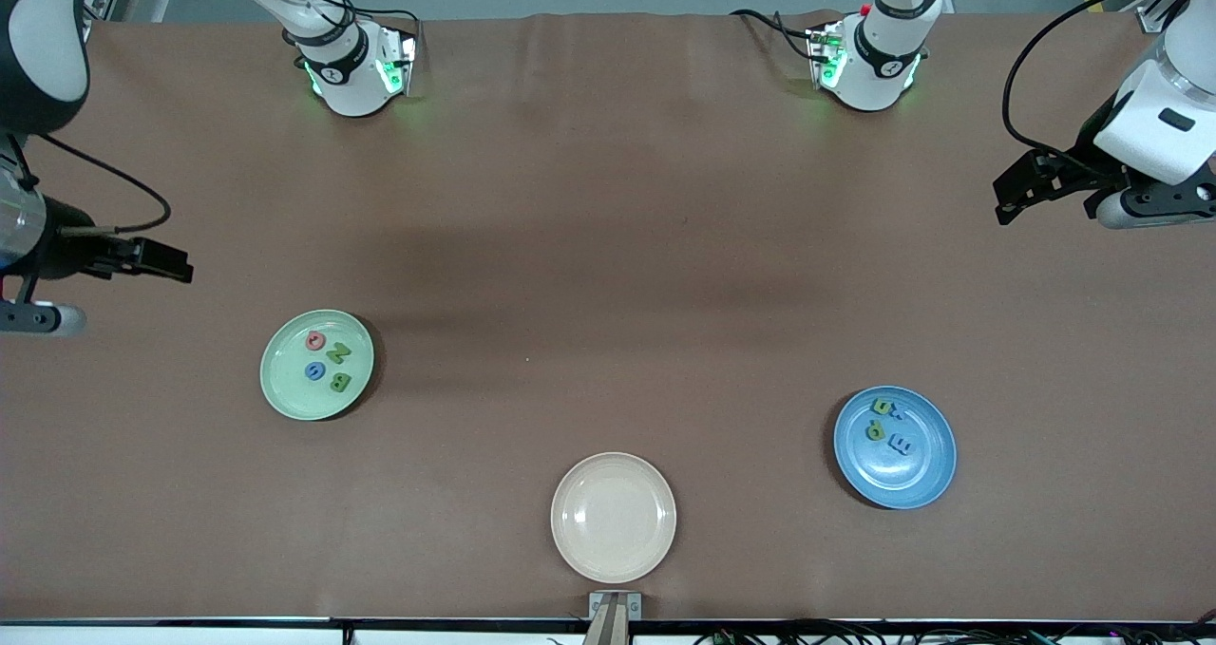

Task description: Sort upper and lower case letters into plates

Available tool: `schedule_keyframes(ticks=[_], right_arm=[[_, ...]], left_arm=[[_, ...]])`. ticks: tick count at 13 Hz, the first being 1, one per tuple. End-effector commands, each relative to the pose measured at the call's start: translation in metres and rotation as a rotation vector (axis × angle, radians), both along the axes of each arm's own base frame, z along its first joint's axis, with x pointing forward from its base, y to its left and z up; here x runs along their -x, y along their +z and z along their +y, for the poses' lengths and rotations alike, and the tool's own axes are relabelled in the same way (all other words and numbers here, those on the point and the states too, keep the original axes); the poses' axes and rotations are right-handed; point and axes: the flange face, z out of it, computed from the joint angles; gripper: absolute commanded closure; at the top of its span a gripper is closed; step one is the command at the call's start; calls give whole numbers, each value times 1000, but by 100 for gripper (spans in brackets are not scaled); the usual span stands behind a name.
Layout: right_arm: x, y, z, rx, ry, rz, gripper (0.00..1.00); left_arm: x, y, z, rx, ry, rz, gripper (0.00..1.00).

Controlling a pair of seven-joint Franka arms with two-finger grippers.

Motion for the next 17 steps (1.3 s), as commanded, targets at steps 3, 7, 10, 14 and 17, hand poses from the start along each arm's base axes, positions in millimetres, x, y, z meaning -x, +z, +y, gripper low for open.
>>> schedule_keyframes(ticks=[3, 7, 10, 14, 17], right_arm=[[54, 18, -6, -12, 2, -28, 0], [79, 30, -8, -13, -3, -71, 0], [92, 28, -8, -18, -1, -87, 0], [99, 42, -9, -21, 26, -111, 0], [96, 38, -13, -36, 42, -113, 0]], left_arm=[[3, 8, 2, 18, -12, -16, 0], [3, 8, 2, 20, -11, -16, 0], [3, 9, 2, 18, -11, -17, 0], [2, 8, 2, 20, -11, -17, 0], [2, 9, 2, 19, -11, -19, 0]])
